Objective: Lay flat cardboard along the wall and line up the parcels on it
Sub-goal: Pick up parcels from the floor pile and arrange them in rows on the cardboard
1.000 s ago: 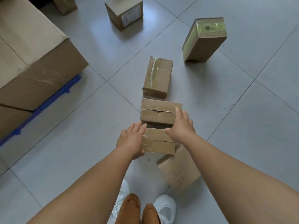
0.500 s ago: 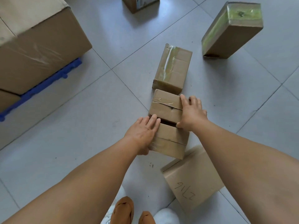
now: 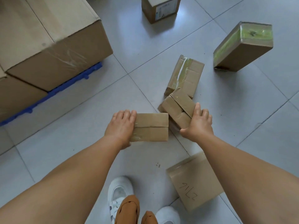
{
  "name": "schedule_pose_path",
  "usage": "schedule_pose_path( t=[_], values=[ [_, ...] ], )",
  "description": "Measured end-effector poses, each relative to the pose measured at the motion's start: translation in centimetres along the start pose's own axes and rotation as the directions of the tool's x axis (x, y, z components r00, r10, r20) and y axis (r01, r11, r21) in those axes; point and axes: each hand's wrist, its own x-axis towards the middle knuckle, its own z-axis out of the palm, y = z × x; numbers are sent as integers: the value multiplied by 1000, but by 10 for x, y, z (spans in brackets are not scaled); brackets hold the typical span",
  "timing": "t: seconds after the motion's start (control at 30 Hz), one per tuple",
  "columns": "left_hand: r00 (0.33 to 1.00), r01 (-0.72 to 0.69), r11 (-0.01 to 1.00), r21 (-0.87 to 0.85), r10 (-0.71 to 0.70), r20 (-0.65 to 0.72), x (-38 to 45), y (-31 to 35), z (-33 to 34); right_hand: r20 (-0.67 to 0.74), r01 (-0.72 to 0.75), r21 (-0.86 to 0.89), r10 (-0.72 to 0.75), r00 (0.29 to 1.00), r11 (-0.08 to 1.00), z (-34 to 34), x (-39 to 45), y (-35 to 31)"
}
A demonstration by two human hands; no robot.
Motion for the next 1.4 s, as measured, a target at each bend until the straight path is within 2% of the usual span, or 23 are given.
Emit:
schedule_pose_path(
  t=[0.13, 0.23, 0.4, 0.6, 0.77, 0.83, 0.93, 1.07, 1.13, 1.27, 1.4],
  values=[
    [981, 180, 973, -141, -188, -46, -31, -21, -45, -2, -47, 118, 48, 999, 992, -44, -32, -31],
    [930, 336, 891, -305, -365, -39, -63, -33, -80, -5, -59, 237, 62, 998, 970, -83, -61, -56],
    [777, 538, 590, -603, -624, 82, -126, -49, -131, 7, 7, 336, -10, 1000, 942, -135, -121, -97],
    [601, 607, 307, -733, -781, 170, -204, -85, -171, 9, 152, 341, -165, 986, 928, -174, -185, -154],
    [451, 587, 29, -809, -842, 297, -259, -125, -173, 11, 272, 325, -291, 957, 906, -181, -228, -207],
    [394, 577, -52, -815, -856, 334, -279, -142, -167, 20, 321, 312, -344, 939, 894, -176, -244, -230],
    [325, 555, -161, -816, -861, 391, -306, -170, -154, 30, 395, 290, -420, 907, 872, -162, -266, -267],
    [245, 480, -357, -801, -822, 513, -339, -215, -128, 41, 485, 247, -509, 860, 839, -138, -298, -320],
    [220, 407, -452, -794, -795, 565, -357, -239, -114, 52, 522, 223, -545, 837, 823, -125, -316, -347],
    [218, 230, -610, -758, -727, 651, -395, -287, -96, 60, 584, 173, -600, 797, 793, -101, -352, -404],
    [206, 94, -710, -698, -672, 712, -424, -337, -79, 83, 621, 127, -632, 770, 774, -79, -381, -459]
  ],
)
